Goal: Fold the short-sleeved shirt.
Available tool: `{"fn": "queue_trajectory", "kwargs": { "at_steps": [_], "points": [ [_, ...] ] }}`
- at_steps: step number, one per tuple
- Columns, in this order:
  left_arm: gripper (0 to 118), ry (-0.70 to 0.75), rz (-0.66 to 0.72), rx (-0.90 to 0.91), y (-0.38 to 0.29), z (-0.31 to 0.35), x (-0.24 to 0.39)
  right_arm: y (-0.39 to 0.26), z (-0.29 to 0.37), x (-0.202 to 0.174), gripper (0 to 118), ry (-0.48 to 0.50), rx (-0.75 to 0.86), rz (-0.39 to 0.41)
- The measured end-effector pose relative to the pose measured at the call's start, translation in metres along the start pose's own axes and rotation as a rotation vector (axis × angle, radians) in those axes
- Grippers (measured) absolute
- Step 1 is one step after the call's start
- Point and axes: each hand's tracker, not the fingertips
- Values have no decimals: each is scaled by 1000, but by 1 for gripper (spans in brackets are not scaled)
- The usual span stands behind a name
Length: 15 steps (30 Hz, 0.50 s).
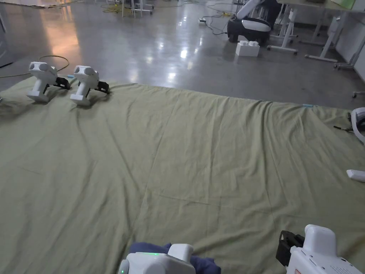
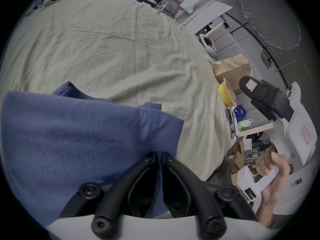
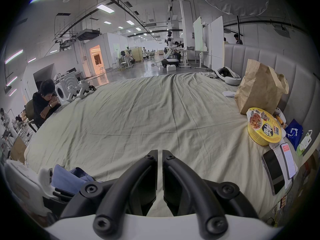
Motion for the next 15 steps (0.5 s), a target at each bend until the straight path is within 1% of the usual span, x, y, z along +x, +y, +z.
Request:
{"fn": "queue_trajectory", "kwargs": {
  "at_steps": [4, 7, 11, 13, 15],
  "points": [
    [10, -2, -10, 30, 0, 16, 4, 2, 3, -2, 7, 6, 16, 10],
    [10, 63, -114, 104, 5, 44, 14, 7, 9, -8, 7, 0, 59, 28],
    [10, 127, -247, 305, 18, 95, 23, 20, 16, -20, 7, -4, 146, 47],
    [10, 194, -311, 432, 25, 118, 23, 27, 20, -28, 7, -14, 198, 69],
    [10, 271, -341, 551, 29, 135, 23, 34, 25, -36, 7, -31, 254, 87]
  ]
}}
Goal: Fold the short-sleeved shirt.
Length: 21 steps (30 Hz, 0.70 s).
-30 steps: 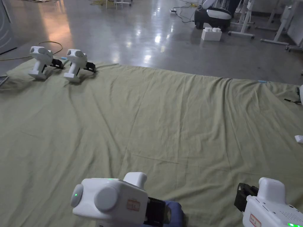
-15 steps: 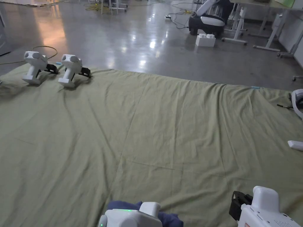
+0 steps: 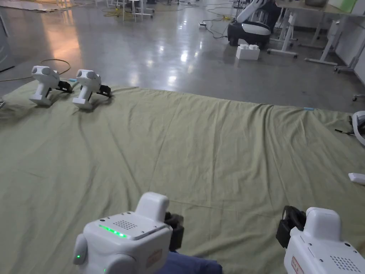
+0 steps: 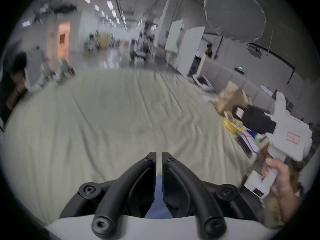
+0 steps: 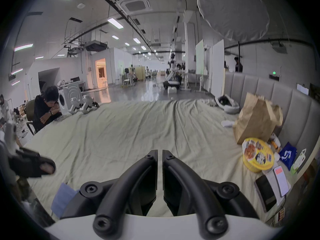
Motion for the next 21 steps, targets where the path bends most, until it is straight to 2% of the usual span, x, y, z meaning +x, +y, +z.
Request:
{"fn": "queue_trajectory", "kwargs": {
  "at_steps": [2, 6, 8, 10, 14, 21],
  "points": [
    [10, 106, -12, 156, 4, 12, -9, 7, 5, -8, 7, -11, 58, 4],
    [10, 200, -35, 468, 8, 45, -17, 18, 15, -22, 7, -28, 165, 18],
    [10, 340, -106, 507, 14, 49, -15, 26, 18, -27, 7, -40, 194, 24],
    [10, 382, -147, 514, 18, 50, -19, 33, 20, -30, 7, -47, 222, 29],
    [10, 480, -99, 551, 19, 53, -29, 39, 20, -31, 7, -67, 247, 36],
    [10, 465, -20, 510, 11, 49, -46, 36, 25, -28, 7, -86, 229, 26]
  ]
}}
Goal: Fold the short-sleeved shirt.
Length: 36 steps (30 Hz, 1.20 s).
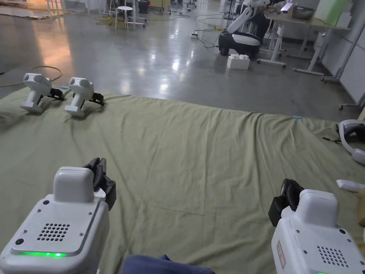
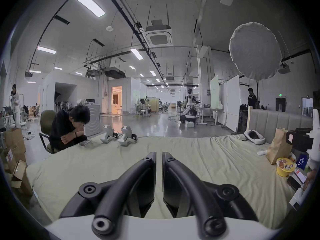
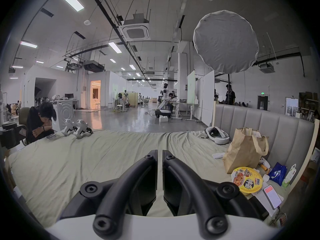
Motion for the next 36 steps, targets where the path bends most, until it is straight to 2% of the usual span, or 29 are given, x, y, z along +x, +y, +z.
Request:
{"fn": "queue_trajectory", "kwargs": {
  "at_steps": [4, 10, 14, 17, 22, 25, 26, 29, 30, 31, 33, 36],
  "points": [
    [10, -7, 0, -32, -5, 1, -6, -25, 24, -10, 7, 70, -134, -47],
    [10, -32, -13, -107, -21, 2, -15, -88, 50, -79, 7, 272, -350, 61],
    [10, -33, -29, -161, -35, 10, -23, -116, 57, -109, 7, 366, -432, 34],
    [10, -42, -14, -209, -47, 20, -33, -137, 55, -118, 7, 320, -457, 48],
    [10, -90, 45, -327, -68, 26, -49, -173, 40, -103, 7, 176, -539, 28],
    [10, -173, 111, -411, -79, 26, -61, -186, 34, -93, 7, 202, -578, -1],
    [10, -191, 134, -436, -82, 24, -64, -187, 35, -94, 7, 207, -567, 9],
    [11, -263, 198, -506, -87, 19, -73, -187, 36, -102, 7, 222, -543, 118],
    [17, -299, 237, -545, -88, 15, -77, -189, 36, -102, 7, 221, -538, 110],
    [28, -359, 289, -587, -90, 9, -83, -195, 35, -99, 7, 222, -536, 103],
    [70, -455, 394, -675, -97, -3, -93, -197, 32, -94, 7, 231, -539, 83],
    [75, -537, 499, -783, -114, -21, -99, -193, 33, -95, 7, 246, -545, 77]
  ]
}}
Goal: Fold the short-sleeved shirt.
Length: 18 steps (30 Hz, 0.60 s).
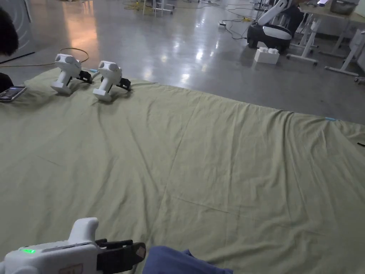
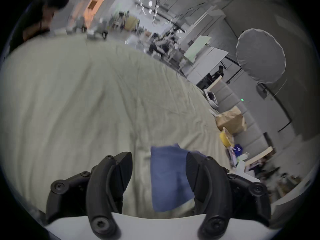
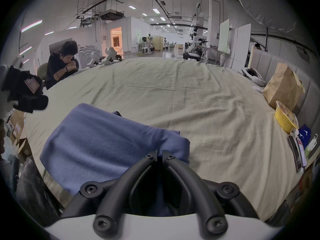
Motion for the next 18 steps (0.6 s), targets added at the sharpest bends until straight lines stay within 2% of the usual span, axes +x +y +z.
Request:
{"fn": "queue_trajectory", "kwargs": {
  "at_steps": [4, 7, 12, 14, 16, 17, 18],
  "points": [
    [75, -216, 129, -213, 1, -38, -32, 1, 2, 1, 7, 12, 0, -2],
    [75, -272, 257, -323, -5, -70, -44, 1, 3, 1, 7, 13, 0, -3],
    [75, -351, 354, -304, -11, -98, -47, 2, 4, 1, 7, 14, 0, -5],
    [73, -341, 351, -315, -14, -104, -41, 2, 4, 1, 7, 16, 0, -7],
    [65, -340, 256, -337, -19, -105, -29, 2, 4, 2, 7, 16, -1, -8],
    [55, -324, 214, -330, -21, -103, -25, 2, 4, 2, 7, 16, -1, -9],
    [50, -330, 233, -330, -23, -103, -26, 2, 4, 2, 7, 14, -2, -9]
  ]
}}
